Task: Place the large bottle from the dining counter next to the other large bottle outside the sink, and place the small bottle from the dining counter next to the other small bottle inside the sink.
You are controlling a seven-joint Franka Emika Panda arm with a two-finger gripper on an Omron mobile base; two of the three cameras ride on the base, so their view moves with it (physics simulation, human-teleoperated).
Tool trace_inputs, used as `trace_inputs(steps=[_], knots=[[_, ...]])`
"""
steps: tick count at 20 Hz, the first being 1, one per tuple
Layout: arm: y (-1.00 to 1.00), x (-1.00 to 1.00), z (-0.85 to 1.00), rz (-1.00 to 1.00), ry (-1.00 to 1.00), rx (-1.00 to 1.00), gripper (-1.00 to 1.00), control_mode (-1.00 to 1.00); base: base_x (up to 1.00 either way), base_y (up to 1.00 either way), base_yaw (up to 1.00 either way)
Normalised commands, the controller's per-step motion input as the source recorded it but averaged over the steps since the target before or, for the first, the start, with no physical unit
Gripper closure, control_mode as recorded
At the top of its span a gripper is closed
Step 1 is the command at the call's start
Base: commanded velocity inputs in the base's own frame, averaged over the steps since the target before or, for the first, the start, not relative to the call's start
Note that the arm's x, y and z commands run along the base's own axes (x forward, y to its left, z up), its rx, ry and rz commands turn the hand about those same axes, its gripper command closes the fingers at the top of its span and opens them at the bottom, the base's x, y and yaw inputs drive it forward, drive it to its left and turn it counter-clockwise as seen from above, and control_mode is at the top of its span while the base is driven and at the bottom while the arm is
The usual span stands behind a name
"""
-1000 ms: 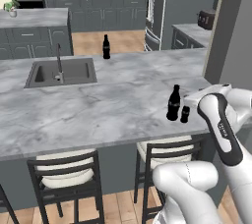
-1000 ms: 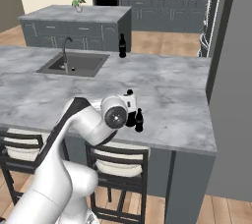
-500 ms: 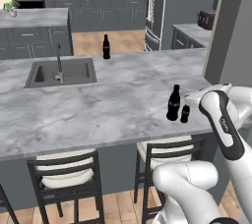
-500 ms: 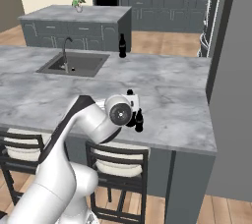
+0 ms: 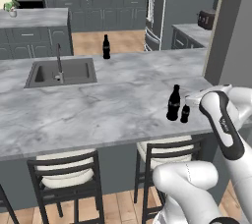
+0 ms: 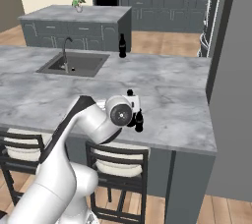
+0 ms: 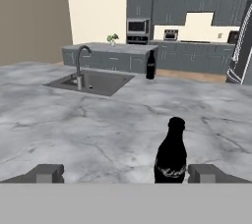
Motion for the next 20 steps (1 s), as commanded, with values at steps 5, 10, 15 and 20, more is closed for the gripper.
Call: trace_inputs(steps=[5, 10, 15, 20], knots=[[-0.04, 0.02, -0.04, -0.03, 0.00, 0.03, -1.00, -1.00, 0.00, 0.00, 0.00], [0.00, 0.11, -0.04, -0.02, 0.00, 0.00, -1.00, -1.00, 0.00, 0.00, 0.00], [0.00, 0.15, -0.08, -0.02, 0.03, 0.00, -1.00, -1.00, 0.00, 0.00, 0.00], [-0.03, 0.13, -0.11, -0.03, 0.04, 0.01, -1.00, -1.00, 0.00, 0.00, 0.00]])
